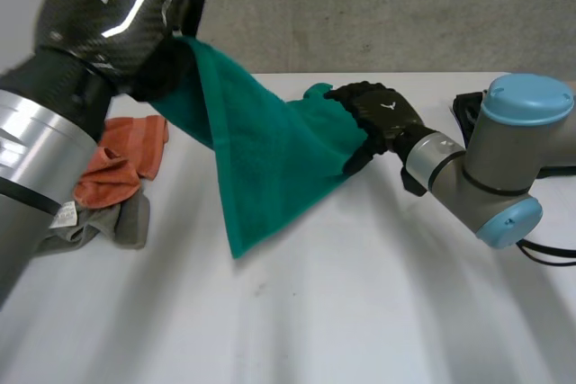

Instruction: Fold the laundry.

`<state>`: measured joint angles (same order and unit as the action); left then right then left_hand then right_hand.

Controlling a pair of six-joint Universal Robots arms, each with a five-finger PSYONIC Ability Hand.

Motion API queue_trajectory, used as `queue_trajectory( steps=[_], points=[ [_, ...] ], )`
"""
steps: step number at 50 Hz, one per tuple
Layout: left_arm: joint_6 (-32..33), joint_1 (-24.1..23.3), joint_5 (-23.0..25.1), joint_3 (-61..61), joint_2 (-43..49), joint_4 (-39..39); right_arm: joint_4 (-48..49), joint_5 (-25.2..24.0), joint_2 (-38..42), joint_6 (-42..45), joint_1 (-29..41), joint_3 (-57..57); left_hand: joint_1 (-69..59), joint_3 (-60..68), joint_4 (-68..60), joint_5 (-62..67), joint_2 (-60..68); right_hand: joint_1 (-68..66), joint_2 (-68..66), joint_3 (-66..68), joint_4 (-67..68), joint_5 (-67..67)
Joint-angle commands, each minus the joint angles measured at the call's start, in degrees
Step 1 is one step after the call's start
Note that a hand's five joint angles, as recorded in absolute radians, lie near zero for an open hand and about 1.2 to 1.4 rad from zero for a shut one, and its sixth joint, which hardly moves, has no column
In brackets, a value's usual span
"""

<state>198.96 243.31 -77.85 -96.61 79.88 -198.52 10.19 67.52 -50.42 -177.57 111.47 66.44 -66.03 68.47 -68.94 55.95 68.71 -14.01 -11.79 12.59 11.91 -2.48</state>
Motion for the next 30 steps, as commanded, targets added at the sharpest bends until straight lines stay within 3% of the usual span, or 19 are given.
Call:
queue_trajectory(
  steps=[1, 14, 20, 30],
  points=[
    [-3.7, 0.4, 0.2, 4.0, -3.2, 4.4, -4.4, -0.1, 3.3, 10.4, -2.8, -5.6, -14.0, 11.5, -11.1, 14.1, 11.3, 4.0, 1.8, -2.6, -1.9, 2.5],
    [-9.7, -2.8, -1.3, 10.0, -7.3, 8.5, -5.2, -1.1, 13.5, 14.4, -0.8, -11.9, -14.0, 11.5, -11.1, 14.1, 11.3, 4.0, 1.8, -2.6, -1.9, 2.5],
    [-9.8, -3.7, -2.5, 11.8, -7.1, 9.9, -5.1, 1.9, 18.1, 15.4, 2.0, -14.7, -14.0, 11.5, -11.1, 14.1, 11.3, 4.0, 1.8, -2.6, -1.9, 2.5],
    [-9.5, -2.8, -2.8, 12.7, -7.0, 11.1, -4.7, 1.8, 16.2, 12.5, 4.5, -12.3, -14.0, 11.5, -11.1, 14.1, 11.3, 4.0, 1.8, -2.6, -1.9, 2.5]
  ],
)
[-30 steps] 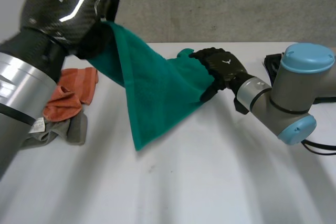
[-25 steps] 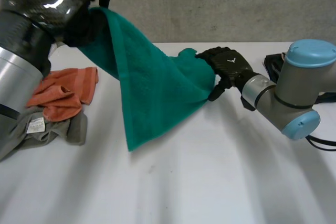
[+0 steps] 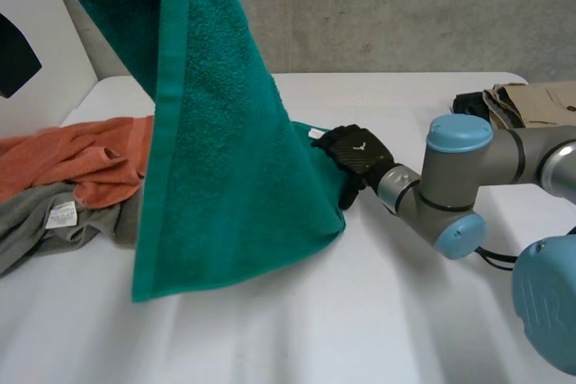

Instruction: Fold the laundry.

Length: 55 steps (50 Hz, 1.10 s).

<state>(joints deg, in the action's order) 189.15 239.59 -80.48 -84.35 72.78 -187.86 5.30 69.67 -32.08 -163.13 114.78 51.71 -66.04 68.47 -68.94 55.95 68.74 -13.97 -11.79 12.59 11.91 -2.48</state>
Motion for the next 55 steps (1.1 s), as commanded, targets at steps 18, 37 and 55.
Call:
queue_trajectory(
  steps=[18, 37, 55],
  points=[
    [0.0, 2.8, 0.1, 2.1, 0.3, 1.6, -15.5, -5.4, -19.5, 3.0, -5.6, 20.9, -14.0, 11.5, -11.1, 14.1, 11.3, 3.3, 1.1, -1.9, -1.2, 1.8],
    [-0.8, 0.8, -4.5, 6.3, 0.5, 4.6, 6.4, 3.3, -10.9, -19.9, 1.7, 19.2, -14.0, 11.5, -11.1, 14.1, 11.3, -54.1, -56.3, 55.5, 56.2, -55.6],
    [-9.0, 16.7, -1.8, -9.1, 7.5, 3.9, -6.9, -4.3, -42.2, -1.9, -10.9, 18.1, -14.0, 11.5, -11.1, 14.1, 11.3, -66.0, -68.2, 67.4, 68.1, -67.5]
  ],
)
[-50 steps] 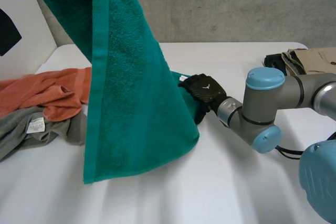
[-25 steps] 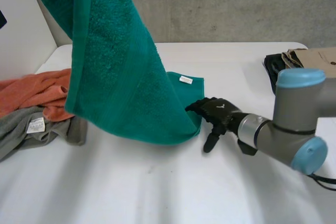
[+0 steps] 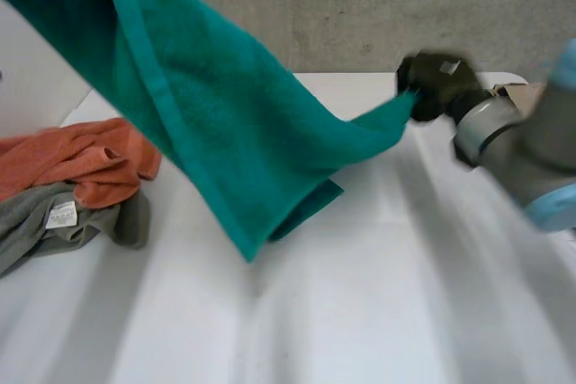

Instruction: Fold the laundry.

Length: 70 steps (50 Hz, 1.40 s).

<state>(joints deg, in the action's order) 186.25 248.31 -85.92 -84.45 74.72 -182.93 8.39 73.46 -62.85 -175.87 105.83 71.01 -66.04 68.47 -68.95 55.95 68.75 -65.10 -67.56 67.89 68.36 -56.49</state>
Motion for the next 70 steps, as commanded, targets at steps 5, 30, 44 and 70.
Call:
queue_trajectory(
  steps=[5, 30, 44, 70],
  points=[
    [-11.5, 9.6, 4.7, -12.1, 17.3, -7.0, -15.1, -7.4, -11.3, 13.8, 1.8, -2.2, -14.0, 11.5, -11.1, 14.1, 11.2, -14.9, -12.4, 12.1, 11.6, -13.5],
    [-12.0, 9.2, 0.1, 1.6, 41.7, -6.7, -12.3, 8.7, 11.3, 14.2, 15.8, -8.3, 56.0, -58.5, 58.9, -55.9, -58.8, -14.9, -12.4, 12.1, 11.6, -13.5],
    [-7.2, -1.6, 7.2, -24.0, 22.8, -4.4, -11.8, 8.6, 7.8, 14.6, 15.0, -4.0, 27.6, -30.0, 30.5, -27.5, -30.3, -14.9, -12.4, 12.1, 11.6, -13.5],
    [-6.5, -9.0, 3.5, -4.4, 47.3, -1.1, -9.2, 7.5, 4.1, 14.6, 12.9, 3.8, 34.5, -36.9, 37.4, -34.4, -37.2, -14.9, -12.4, 12.1, 11.6, -13.5]
  ],
)
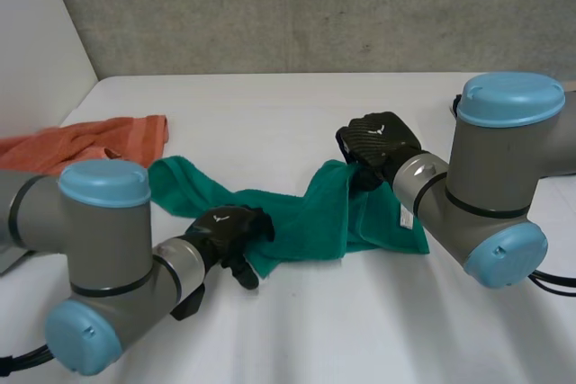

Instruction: Fold the laundry.

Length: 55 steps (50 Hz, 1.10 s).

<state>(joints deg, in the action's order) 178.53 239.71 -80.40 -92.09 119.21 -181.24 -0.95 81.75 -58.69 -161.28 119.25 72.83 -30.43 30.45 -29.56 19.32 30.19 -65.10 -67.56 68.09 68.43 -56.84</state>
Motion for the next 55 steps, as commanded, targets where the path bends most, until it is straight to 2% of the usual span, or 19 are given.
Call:
queue_trajectory(
  steps=[1, 6, 12, 15, 16, 17, 18, 20, 24, 27, 30, 33, 37, 41, 45, 50, 53, 55],
  points=[
    [1.4, -0.7, -2.0, 3.9, 3.3, -3.2, 0.4, -1.2, -0.1, 0.0, -0.8, 2.5, -1.1, 1.1, -2.0, 2.3, 1.4, -14.9, -12.4, 11.9, 11.6, -13.2],
    [3.2, -2.2, -2.4, 7.5, 6.1, -3.6, 1.4, -1.4, 0.0, 0.0, -1.4, 3.1, -2.0, 2.0, -2.8, 3.1, 2.2, -14.9, -12.4, 11.9, 11.6, -13.2],
    [5.7, -3.1, -3.1, 12.5, 10.2, -2.5, 1.6, -1.4, 0.1, 0.0, -2.3, 3.1, -9.9, 9.9, -10.8, 11.0, 10.1, -14.9, -12.4, 11.9, 11.6, -13.2],
    [6.6, -3.5, -4.1, 14.7, 12.1, -1.8, 1.8, -1.5, 0.2, 0.2, -2.6, 3.1, -24.6, 24.6, -25.5, 25.7, 24.9, -14.9, -12.4, 11.9, 11.6, -13.2],
    [6.7, -3.5, -4.4, 14.9, 12.2, -1.8, 1.9, -1.5, 0.2, 0.3, -2.7, 3.1, -32.7, 32.7, -33.6, 33.8, 32.9, -14.9, -12.4, 11.9, 11.6, -13.2],
    [7.2, -3.5, -5.4, 15.3, 11.8, -1.8, 2.2, -1.3, 0.2, 0.7, -3.0, 2.9, -49.4, 49.4, -50.3, 50.5, 49.6, -14.9, -12.4, 11.9, 11.6, -13.2],
    [7.4, -3.5, -6.1, 15.3, 11.1, -1.7, 2.3, -1.2, 0.0, 1.0, -3.1, 2.9, -49.6, 49.5, -50.4, 50.7, 49.8, -14.9, -12.4, 11.9, 11.6, -13.2],
    [7.4, -3.5, -7.9, 15.2, 8.8, -1.7, 2.1, -1.2, -0.3, 1.8, -3.3, 2.7, -49.6, 49.5, -50.4, 50.7, 49.8, -14.9, -12.4, 11.9, 11.6, -13.2],
    [5.1, -3.5, -10.9, 12.3, -3.8, -1.0, 0.3, -1.2, -5.4, 7.5, -4.6, 1.4, -49.6, 49.5, -50.4, 50.7, 49.8, -14.9, -12.4, 11.9, 11.6, -13.2],
    [3.1, -3.5, -10.0, 11.3, -11.4, -1.0, -1.5, -1.5, -9.9, 11.5, -4.8, 0.8, -49.6, 49.5, -50.4, 50.7, 49.8, -14.9, -12.4, 11.9, 11.6, -13.2],
    [1.1, -2.7, -7.1, 11.4, -20.9, -0.3, -2.4, -1.8, -17.0, 16.7, -4.3, -0.4, -49.6, 49.5, -50.4, 50.7, 49.8, -14.9, -12.4, 11.9, 11.6, -13.2],
    [1.1, -1.3, -5.6, 11.9, -23.8, 1.5, -2.4, -2.2, -19.7, 17.9, -3.7, -1.1, -49.6, 49.5, -50.4, 50.7, 49.8, -14.9, -12.4, 11.9, 11.6, -13.2],
    [1.1, 1.7, -3.6, 13.5, -24.7, 8.5, -3.9, -3.8, -21.0, 19.6, -3.5, -1.8, -49.6, 49.5, -50.4, 50.7, 49.8, -14.9, -12.4, 11.9, 11.6, -13.2],
    [1.1, 4.3, -2.3, 14.5, -19.6, 15.0, -8.2, -5.5, -17.0, 23.4, -3.9, -2.1, -49.6, 49.5, -50.4, 50.7, 49.8, -14.9, -12.4, 11.9, 11.6, -13.2],
    [0.9, 5.9, -1.5, 15.7, -10.8, 15.7, -8.6, -5.8, -9.9, 26.5, -2.9, -3.0, -49.6, 49.5, -50.4, 50.7, 49.8, -14.9, -12.4, 11.9, 11.6, -13.2],
    [0.1, 6.2, -2.2, 23.7, -0.3, 11.2, -0.2, -3.4, 0.7, 23.5, -2.4, -9.1, -49.6, 49.5, -50.4, 50.7, 49.8, -14.9, -12.4, 11.9, 11.6, -13.2],
    [-1.0, 6.6, -2.7, 28.7, 2.4, 7.9, 6.0, -1.6, 3.9, 20.9, -2.4, -13.1, -49.6, 49.5, -50.4, 50.7, 49.8, -14.9, -12.4, 11.9, 11.6, -13.2],
    [-2.8, 6.8, -2.5, 33.5, 2.5, 3.7, 13.7, 0.2, 5.5, 17.8, -2.7, -17.5, -49.6, 49.5, -50.4, 50.7, 49.8, -14.9, -12.4, 11.9, 11.6, -13.2]
  ],
)
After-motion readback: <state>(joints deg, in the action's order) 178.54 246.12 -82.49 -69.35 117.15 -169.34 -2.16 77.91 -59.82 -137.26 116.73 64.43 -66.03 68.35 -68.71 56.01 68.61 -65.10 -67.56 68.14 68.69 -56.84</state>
